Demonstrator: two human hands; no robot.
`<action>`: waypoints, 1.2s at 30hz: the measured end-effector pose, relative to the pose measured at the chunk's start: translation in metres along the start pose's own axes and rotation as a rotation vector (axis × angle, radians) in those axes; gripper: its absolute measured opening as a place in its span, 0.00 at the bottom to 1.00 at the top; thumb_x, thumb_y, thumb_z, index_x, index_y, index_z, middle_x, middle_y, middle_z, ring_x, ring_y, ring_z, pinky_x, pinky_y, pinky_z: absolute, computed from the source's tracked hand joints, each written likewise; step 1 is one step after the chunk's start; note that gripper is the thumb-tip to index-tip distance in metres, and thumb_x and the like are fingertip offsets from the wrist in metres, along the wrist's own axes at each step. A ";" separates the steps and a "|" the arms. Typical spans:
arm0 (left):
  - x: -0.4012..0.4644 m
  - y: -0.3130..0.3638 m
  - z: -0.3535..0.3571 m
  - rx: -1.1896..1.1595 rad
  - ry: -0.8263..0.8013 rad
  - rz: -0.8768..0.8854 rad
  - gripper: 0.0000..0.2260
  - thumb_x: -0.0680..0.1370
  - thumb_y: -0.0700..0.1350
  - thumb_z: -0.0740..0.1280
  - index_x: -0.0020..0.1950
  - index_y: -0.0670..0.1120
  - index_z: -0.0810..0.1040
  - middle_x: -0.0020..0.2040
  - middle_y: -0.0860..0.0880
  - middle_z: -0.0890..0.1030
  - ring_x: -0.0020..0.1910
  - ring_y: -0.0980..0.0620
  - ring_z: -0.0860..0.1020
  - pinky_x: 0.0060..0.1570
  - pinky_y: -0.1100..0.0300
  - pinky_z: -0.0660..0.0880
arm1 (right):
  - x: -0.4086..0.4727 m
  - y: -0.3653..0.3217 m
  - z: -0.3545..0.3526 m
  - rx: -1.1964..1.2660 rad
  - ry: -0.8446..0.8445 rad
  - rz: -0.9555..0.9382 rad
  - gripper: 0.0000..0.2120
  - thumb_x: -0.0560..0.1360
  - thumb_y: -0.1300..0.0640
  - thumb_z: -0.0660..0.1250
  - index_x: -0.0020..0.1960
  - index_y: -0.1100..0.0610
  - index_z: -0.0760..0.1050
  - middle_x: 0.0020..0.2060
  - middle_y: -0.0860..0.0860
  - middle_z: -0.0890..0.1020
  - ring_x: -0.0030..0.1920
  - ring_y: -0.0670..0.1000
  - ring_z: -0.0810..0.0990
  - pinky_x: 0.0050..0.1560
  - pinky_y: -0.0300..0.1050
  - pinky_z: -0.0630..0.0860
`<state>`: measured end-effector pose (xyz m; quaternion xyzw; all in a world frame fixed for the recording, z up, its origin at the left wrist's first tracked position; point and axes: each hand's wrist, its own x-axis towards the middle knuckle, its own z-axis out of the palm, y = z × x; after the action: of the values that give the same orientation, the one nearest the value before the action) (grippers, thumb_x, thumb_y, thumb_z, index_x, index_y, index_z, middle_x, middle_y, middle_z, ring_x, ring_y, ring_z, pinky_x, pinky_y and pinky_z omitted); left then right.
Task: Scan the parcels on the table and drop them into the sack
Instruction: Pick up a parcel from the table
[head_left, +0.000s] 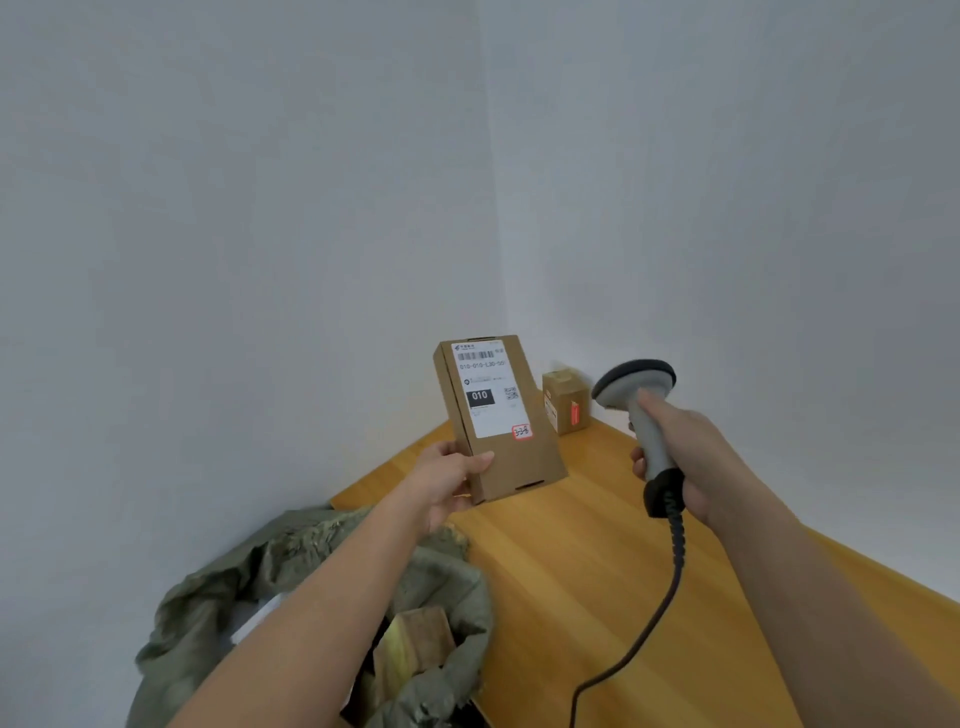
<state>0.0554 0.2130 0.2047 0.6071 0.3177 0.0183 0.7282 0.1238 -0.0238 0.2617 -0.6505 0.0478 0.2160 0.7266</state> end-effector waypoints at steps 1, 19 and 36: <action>0.001 0.000 -0.002 -0.005 0.027 -0.011 0.20 0.76 0.35 0.70 0.66 0.39 0.71 0.56 0.42 0.82 0.53 0.42 0.81 0.43 0.49 0.80 | -0.006 -0.006 0.002 -0.003 -0.041 -0.023 0.21 0.79 0.46 0.65 0.60 0.64 0.73 0.38 0.58 0.75 0.32 0.51 0.74 0.31 0.42 0.74; 0.008 -0.004 -0.030 0.011 0.172 -0.092 0.14 0.78 0.34 0.67 0.63 0.39 0.74 0.51 0.43 0.81 0.46 0.44 0.79 0.38 0.50 0.76 | -0.081 -0.063 0.008 -0.078 -0.344 -0.311 0.21 0.81 0.48 0.61 0.58 0.66 0.75 0.41 0.58 0.76 0.31 0.49 0.73 0.30 0.41 0.73; 0.000 -0.005 -0.026 -0.008 0.098 -0.075 0.13 0.79 0.35 0.66 0.63 0.41 0.75 0.53 0.43 0.81 0.50 0.42 0.80 0.48 0.45 0.79 | -0.069 -0.049 0.000 0.037 -0.307 -0.227 0.18 0.78 0.48 0.66 0.56 0.64 0.76 0.46 0.58 0.76 0.30 0.47 0.72 0.29 0.39 0.72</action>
<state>0.0411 0.2348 0.1981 0.5902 0.3751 0.0221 0.7144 0.0798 -0.0438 0.3316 -0.5974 -0.1333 0.2287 0.7570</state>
